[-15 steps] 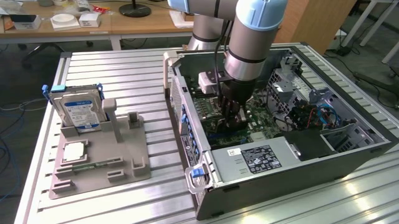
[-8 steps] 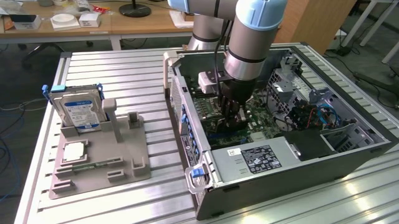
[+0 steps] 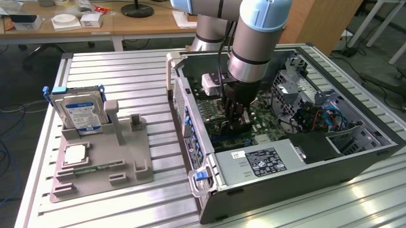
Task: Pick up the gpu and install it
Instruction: 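Insert the gpu into the slot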
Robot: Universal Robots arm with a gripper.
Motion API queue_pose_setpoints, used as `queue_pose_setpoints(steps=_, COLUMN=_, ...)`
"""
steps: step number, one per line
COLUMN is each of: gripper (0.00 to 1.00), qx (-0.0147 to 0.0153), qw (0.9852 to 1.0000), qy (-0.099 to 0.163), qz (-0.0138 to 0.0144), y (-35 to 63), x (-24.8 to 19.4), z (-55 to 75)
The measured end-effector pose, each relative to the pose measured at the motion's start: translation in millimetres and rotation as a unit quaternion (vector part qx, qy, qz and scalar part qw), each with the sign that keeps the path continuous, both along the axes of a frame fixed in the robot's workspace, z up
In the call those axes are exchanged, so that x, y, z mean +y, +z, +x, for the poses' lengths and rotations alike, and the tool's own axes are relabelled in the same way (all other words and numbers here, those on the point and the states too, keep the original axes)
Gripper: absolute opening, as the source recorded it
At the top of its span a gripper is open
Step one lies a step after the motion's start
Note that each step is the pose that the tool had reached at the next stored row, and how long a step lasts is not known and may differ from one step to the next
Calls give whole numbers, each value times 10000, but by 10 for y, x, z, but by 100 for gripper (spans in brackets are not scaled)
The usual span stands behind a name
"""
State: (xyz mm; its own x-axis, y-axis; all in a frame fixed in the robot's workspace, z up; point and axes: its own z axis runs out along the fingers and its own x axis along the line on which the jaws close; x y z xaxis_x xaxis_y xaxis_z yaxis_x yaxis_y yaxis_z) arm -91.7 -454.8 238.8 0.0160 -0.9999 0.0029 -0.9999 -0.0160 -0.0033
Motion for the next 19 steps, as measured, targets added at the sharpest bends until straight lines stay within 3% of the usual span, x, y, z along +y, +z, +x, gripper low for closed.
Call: queue_pose_setpoints(steps=19, gripper=27, qx=1, qw=10000, qy=0, qz=1, y=24, x=1, z=0)
